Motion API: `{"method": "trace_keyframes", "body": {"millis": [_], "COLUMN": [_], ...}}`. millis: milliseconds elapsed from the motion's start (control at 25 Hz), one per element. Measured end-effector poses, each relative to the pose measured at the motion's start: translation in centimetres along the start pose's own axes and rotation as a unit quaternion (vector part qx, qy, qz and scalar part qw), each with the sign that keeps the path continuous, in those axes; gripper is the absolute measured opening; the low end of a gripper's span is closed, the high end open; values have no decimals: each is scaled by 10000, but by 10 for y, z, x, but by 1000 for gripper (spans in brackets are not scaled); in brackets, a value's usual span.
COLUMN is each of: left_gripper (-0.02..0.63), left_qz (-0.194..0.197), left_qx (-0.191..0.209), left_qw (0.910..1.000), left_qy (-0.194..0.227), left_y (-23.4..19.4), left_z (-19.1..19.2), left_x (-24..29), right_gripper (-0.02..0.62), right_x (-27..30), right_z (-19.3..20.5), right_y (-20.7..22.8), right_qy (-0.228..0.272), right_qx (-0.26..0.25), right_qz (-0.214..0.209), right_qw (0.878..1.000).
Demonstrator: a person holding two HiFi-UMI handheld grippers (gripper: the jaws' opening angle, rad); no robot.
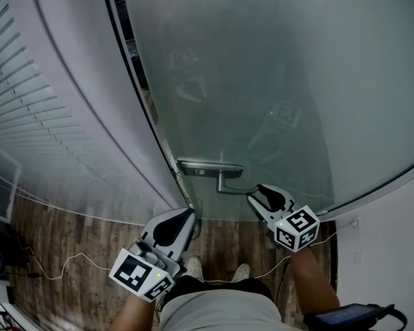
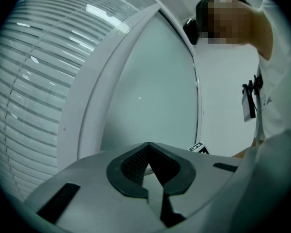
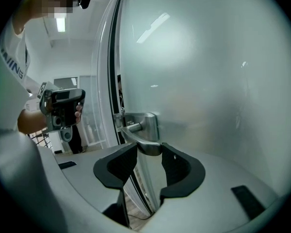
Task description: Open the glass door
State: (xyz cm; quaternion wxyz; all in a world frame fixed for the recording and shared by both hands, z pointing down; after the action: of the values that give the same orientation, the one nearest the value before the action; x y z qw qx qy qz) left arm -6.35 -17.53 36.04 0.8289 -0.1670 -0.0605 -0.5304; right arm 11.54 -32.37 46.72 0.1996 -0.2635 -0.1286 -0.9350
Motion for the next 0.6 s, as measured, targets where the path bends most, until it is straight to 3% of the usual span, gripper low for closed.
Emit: {"method": "trace_keyframes", "body": {"millis": [600], "left_gripper": [-2], "left_qz": [-31], "left_qx": [-21], "left_qw": [10000], "left_qy": [-47], "left_y": [0], "left_z": [3], "left_x": [-3], "right_gripper": [161], "right_x": [13], "right_z": [-7], "right_y": [14], "right_qy": [13], "right_qx": [244], "right_qz": [183], "right_qw": [9995]}}
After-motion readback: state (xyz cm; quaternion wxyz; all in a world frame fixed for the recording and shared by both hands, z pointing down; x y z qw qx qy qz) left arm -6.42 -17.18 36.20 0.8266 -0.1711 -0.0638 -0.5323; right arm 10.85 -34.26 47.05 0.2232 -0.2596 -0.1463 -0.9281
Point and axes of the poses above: the fingertips, and each gripper's own axes: x forward along the fingers, y to its right, z out of its underside, the point moved 5 cm from there along -x, backward along the fingers, and after that the axes turned 15 degrees about -y, right-handed, at the moved point
